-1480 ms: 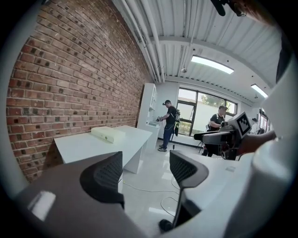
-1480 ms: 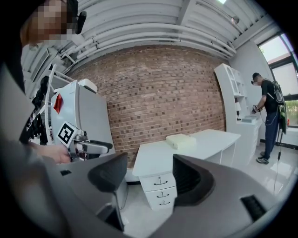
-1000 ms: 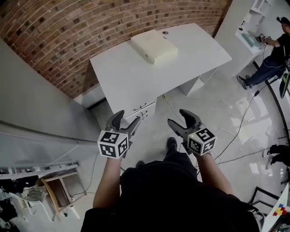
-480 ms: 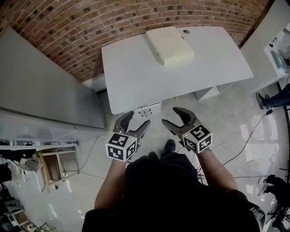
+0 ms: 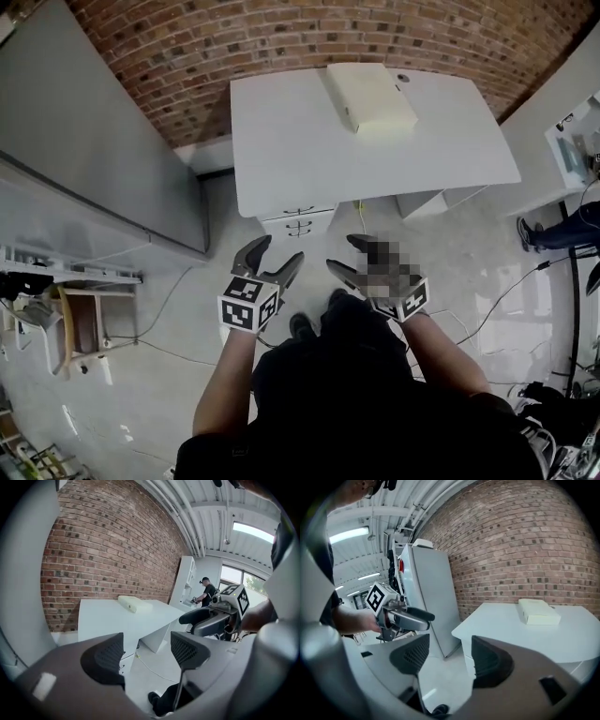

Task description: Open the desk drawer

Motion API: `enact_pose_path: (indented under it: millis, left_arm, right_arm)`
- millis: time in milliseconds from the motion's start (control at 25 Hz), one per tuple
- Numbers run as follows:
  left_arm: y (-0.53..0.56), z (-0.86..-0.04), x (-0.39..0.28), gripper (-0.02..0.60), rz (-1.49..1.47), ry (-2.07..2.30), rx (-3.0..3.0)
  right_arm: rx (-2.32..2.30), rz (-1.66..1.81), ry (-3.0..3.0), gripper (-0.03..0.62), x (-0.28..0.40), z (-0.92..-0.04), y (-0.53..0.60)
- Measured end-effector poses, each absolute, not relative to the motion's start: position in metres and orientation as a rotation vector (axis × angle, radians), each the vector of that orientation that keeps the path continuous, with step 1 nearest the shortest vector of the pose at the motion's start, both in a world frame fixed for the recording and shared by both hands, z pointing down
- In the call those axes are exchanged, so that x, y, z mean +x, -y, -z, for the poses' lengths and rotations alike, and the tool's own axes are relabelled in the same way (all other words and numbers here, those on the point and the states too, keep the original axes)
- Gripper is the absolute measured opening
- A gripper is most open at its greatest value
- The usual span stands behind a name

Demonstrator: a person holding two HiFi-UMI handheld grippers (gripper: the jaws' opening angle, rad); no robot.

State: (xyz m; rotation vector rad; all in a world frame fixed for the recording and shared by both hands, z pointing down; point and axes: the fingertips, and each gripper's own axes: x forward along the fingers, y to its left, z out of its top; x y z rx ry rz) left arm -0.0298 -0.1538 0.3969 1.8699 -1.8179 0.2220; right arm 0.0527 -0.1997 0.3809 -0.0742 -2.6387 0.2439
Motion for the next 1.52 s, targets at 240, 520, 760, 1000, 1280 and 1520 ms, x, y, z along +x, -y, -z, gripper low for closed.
enact_pose_path:
  millis: [240,520,760,1000,1280,1520]
  left_arm:
    - [0.135,-0.427,-0.040,0.319,-0.242,1.801,1.797]
    - [0.153,-0.474,-0.047,0.319,-0.381,1.760,1.773]
    - [0.178,-0.511,-0.060,0.317,-0.371,1.726,1.768]
    - [0.179,-0.555,-0.071,0.311,-0.352,1.703,1.723]
    - [0.179,-0.584,-0.077,0.307,-0.342,1.709,1.730]
    - [0.179,-0.603,-0.076,0.302,-0.356,1.695,1.726]
  right_arm:
    - [-0.155,-0.220,2.588,0.285,0.040,-0.397,0.180]
    - [-0.200,-0.257,2.560,0.278,0.008,-0.438,0.198]
    - [-0.227,-0.234,2.519,0.267,-0.014,-0.480,0.215]
    - [-0.200,-0.088,2.475,0.242,-0.024,-0.518,0.226]
    - [-0.232,-0.148,2.395,0.221,-0.019,-0.555,0.220]
    - [-0.178,-0.104,2.374,0.216,-0.031,-0.596,0.230]
